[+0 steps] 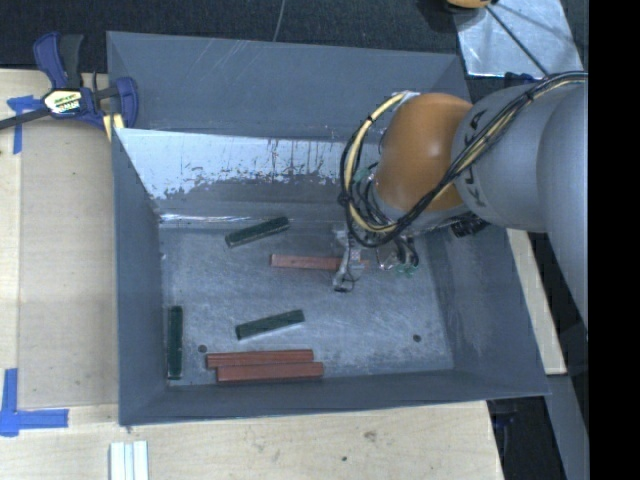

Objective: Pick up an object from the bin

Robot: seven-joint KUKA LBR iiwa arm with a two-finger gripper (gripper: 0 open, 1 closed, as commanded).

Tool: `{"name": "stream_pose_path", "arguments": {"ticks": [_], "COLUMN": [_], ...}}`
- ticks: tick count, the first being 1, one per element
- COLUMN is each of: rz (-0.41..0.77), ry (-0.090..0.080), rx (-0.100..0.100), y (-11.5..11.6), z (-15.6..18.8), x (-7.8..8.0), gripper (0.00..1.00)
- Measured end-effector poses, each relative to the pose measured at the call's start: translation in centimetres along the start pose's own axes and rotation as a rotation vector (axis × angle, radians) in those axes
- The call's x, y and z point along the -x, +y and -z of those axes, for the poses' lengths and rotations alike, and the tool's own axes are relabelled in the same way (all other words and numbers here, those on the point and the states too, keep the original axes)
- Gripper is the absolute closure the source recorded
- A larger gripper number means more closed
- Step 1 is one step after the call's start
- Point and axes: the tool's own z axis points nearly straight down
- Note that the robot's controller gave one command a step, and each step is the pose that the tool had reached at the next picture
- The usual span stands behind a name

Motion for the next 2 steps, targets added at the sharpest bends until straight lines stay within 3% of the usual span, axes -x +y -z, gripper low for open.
{"name": "stream_pose_path", "arguments": {"ticks": [2], "rz": [0.0], "ry": [0.01], "rx": [0.0], "y": [0.0], "z": [2.8], "x": [-0.2], "gripper": [1.0]}}
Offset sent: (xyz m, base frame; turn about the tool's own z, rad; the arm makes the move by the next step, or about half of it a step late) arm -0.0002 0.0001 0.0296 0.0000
